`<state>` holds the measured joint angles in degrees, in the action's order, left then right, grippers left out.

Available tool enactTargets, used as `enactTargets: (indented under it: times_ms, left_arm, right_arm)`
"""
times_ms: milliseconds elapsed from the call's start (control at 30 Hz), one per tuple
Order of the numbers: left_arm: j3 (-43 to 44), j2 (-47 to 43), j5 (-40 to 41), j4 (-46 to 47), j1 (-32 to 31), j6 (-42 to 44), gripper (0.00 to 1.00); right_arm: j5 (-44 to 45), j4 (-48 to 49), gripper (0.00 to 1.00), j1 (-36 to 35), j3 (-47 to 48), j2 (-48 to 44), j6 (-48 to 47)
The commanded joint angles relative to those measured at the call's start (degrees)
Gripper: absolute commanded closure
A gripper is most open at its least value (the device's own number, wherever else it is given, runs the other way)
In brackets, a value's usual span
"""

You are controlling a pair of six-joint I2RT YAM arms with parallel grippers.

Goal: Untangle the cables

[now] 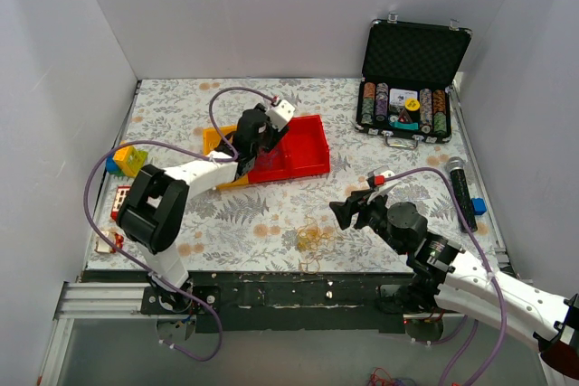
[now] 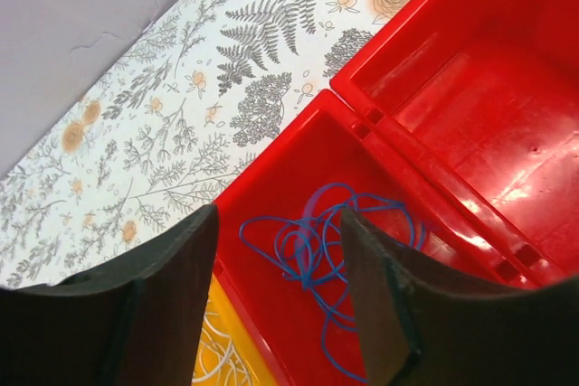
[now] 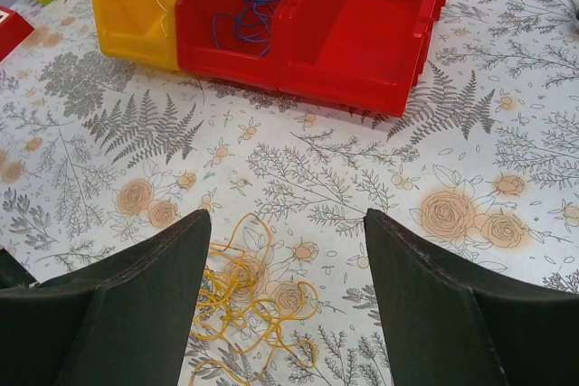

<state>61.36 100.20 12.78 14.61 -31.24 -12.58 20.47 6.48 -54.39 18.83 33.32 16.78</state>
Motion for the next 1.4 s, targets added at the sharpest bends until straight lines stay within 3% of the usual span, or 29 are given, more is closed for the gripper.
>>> enactTargets:
  times_ms: [0, 133, 267, 400, 567, 767, 933, 1133, 1233, 1367]
  left_arm:
    - [2.0, -7.0, -2.3, -6.4, -0.1, 0.2, 0.4]
    - [2.6, -12.3, -4.9, -11.3, -0.1, -1.0, 0.37]
    - [0.7, -19.9, -17.3, -20.5, -1.8, -0.9, 0.32]
    - [-7.3, -27.5, -28.8, -27.5, -10.0, 3.5, 0.21]
    - [-14.7, -27.1, -33.3, -24.8, -18.5, -4.7, 0.21]
    - [-18.4, -22.8, -32.9, -19.2, -21.7, -9.8, 0.27]
    - [-16.0, -17.7, -28.5, -18.6, -21.7, -13.3, 0.31]
    - [-15.5, -16.2, -30.7, -19.2, -21.7, -14.2, 0.35]
    - [-16.9, -16.8, -31.9, -20.1, -21.7, -13.7, 0.44]
    - [-18.4, -17.7, -32.1, -20.8, -21.7, -11.6, 0.71]
  right_arm:
    - [0.7, 3.4, 0.23, -0.1, -0.7, -0.1, 0.3]
    - [0.6, 3.5, 0.23, -0.1, -0.6, -0.1, 0.2]
    - [0.7, 2.9, 0.23, 0.0, -1.1, -0.3, 0.7]
    - [1.2, 2.1, 0.23, 0.0, -1.9, -1.2, 1.4]
    - [2.1, -0.2, 0.23, 0.0, -1.2, -2.6, 1.7]
    - [3.6, -3.9, 0.23, 0.0, -0.2, -5.7, 1.8]
    - [3.7, -4.5, 0.23, 0.0, -0.8, -7.0, 2.1]
    - [3.3, -4.5, 0.23, 0.0, -1.0, -6.6, 1.9]
    - [3.5, -4.6, 0.23, -0.1, -0.9, -6.9, 1.6]
    - [3.5, -4.4, 0.23, 0.0, -1.1, -6.6, 1.3]
